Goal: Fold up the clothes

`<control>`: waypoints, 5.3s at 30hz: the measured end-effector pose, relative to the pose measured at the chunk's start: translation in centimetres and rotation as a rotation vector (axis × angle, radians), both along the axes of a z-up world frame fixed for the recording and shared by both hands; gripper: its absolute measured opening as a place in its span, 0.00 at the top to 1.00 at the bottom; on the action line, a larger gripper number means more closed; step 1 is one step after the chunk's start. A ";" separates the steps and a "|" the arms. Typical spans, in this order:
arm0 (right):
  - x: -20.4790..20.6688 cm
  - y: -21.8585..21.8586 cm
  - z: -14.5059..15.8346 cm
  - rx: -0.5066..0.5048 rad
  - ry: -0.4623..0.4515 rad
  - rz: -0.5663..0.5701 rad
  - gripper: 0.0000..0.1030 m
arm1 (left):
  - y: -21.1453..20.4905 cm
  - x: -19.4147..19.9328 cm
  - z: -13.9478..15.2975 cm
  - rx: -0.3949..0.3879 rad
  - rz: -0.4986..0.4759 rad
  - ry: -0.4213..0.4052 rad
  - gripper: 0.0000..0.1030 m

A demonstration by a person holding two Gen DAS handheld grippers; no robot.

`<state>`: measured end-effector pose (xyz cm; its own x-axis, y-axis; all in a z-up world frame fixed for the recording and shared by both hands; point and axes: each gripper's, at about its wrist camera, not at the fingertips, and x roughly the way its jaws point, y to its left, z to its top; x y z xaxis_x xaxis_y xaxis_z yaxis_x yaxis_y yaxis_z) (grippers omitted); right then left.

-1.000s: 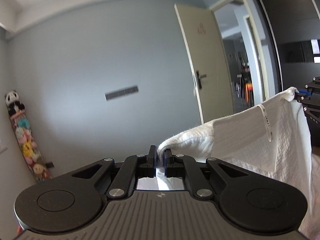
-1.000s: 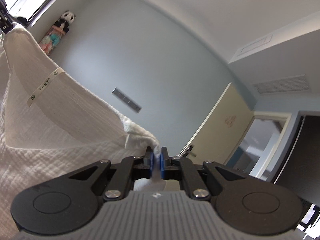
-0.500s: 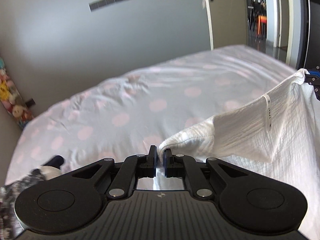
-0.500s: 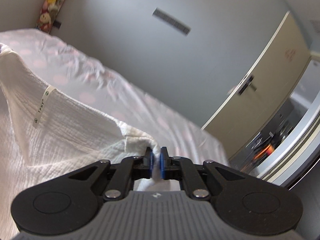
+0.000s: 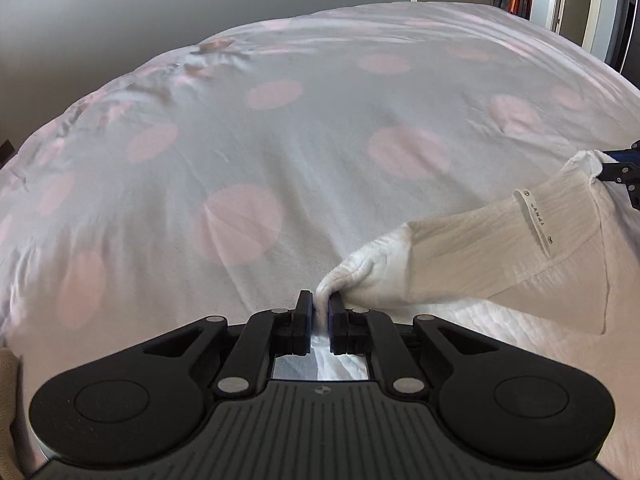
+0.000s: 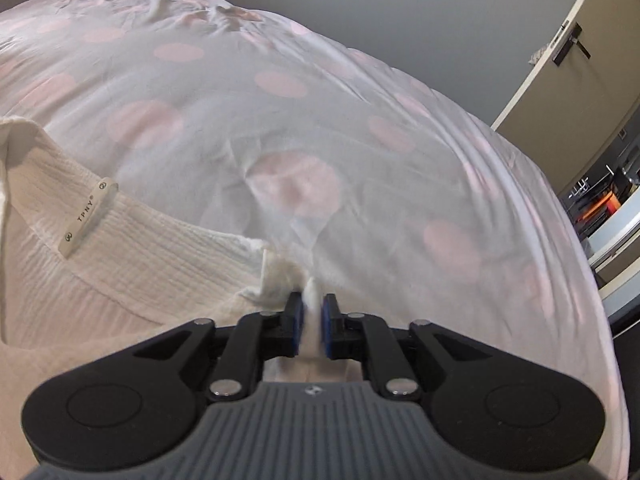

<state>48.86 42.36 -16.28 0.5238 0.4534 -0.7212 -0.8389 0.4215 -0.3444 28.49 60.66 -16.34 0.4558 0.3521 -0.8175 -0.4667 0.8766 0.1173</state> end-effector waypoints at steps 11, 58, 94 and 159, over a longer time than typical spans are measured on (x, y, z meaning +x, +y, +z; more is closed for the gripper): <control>1.0 -2.2 3.3 0.096 0.115 -0.105 0.42 | 0.1 -2.3 2.7 -0.047 0.060 -0.074 0.60; -10.8 -41.9 5.6 0.114 0.551 -0.452 0.90 | -30.1 -29.9 8.6 -0.249 0.375 -0.142 0.50; 2.4 -46.8 6.9 0.249 0.265 -0.563 0.57 | -30.2 -25.2 3.9 -0.305 0.316 0.006 0.50; -20.2 -32.7 1.5 0.244 0.581 -0.404 0.26 | 6.7 -36.1 12.3 0.019 0.753 0.102 0.97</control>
